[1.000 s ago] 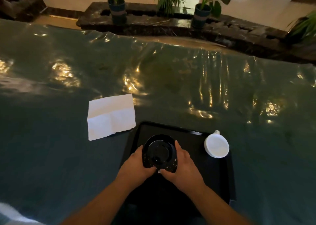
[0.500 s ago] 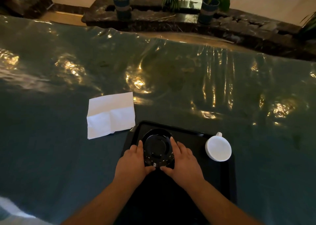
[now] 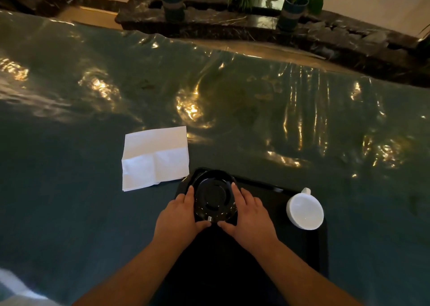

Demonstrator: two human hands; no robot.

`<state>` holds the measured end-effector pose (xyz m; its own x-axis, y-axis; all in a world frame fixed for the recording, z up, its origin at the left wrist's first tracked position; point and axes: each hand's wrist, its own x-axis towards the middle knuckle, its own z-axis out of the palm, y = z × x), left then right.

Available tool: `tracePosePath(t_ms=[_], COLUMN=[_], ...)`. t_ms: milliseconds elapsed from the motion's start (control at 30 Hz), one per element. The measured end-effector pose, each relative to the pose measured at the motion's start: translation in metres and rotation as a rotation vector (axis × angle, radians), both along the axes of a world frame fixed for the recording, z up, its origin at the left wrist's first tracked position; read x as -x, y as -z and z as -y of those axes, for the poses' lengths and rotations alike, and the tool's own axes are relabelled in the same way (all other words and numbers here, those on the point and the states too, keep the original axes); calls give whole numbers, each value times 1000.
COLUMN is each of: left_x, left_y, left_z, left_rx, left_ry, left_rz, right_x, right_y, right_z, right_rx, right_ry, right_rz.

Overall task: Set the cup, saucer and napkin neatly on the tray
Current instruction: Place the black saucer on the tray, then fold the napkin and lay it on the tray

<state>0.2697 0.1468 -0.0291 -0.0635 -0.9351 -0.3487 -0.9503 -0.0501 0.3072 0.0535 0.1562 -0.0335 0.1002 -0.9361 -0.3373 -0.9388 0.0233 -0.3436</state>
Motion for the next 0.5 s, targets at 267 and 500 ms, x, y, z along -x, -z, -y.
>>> tracePosePath(t_ms=[267,500], left_x=[-33,-120], left_y=[-2,0], left_z=[16,58], left_rx=[124,182], left_ry=[-94,-404], left_rz=[-222,-178], right_x=[-19,-84], right_y=[-9,-22], right_z=[20,85], right_rx=[147,209], right_ry=[2,-99], right_rz=[23,149])
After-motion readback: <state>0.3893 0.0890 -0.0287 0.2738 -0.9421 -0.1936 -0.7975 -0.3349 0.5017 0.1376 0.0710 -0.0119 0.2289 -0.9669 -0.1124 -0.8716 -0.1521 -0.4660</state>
